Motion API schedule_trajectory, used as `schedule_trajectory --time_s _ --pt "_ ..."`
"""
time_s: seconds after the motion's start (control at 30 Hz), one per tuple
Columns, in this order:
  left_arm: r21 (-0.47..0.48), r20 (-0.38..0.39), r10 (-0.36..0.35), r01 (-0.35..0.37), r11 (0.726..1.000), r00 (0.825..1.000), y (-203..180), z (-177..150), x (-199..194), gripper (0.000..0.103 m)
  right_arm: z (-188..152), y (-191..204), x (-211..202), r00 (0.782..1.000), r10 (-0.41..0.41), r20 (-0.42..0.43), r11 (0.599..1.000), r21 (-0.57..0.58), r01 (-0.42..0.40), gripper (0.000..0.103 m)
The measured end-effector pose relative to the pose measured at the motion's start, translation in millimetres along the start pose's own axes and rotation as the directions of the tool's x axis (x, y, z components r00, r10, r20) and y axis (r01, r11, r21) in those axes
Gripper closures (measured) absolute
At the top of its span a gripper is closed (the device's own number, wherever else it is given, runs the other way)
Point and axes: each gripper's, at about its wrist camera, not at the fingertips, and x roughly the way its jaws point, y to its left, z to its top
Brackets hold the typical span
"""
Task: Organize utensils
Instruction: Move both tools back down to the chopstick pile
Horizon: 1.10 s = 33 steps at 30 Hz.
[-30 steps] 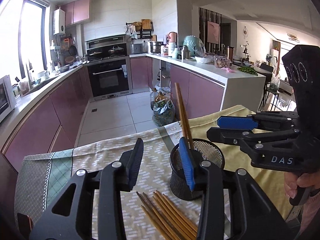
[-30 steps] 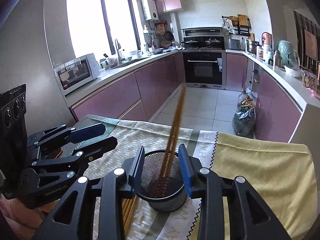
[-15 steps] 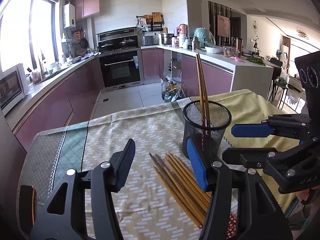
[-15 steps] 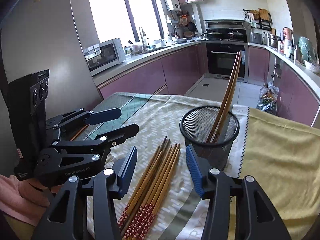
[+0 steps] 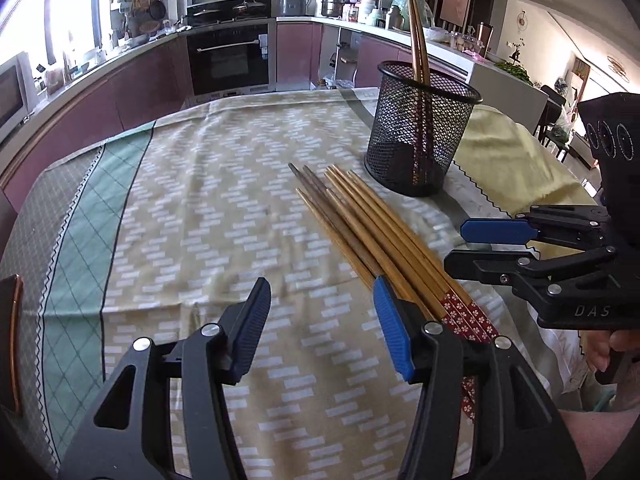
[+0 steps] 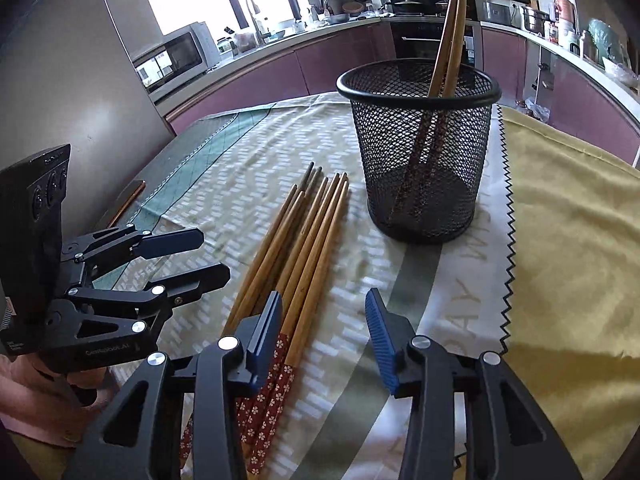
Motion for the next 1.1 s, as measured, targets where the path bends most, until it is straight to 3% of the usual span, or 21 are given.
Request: schedule_trajectory --time_s 0.7,0.9,1.1 --pt "0.030 -0.035 0.001 0.000 1.000 0.999 -15.9 12.2 23.6 0.050 -2.2 6.2 9.6 0.996 -0.084 -0.025 0.995 -0.055 0.083 0.071" --pt "0.039 -0.056 0.007 -0.005 0.999 0.998 -12.4 14.3 29.2 0.071 2.7 7.3 13.3 0.994 -0.109 -0.029 0.991 -0.078 0.107 0.075" --pt "0.031 -0.062 -0.004 0.006 1.000 0.998 -2.6 12.4 28.7 0.081 7.1 8.9 17.8 0.992 -0.124 -0.024 0.989 -0.086 0.121 0.076"
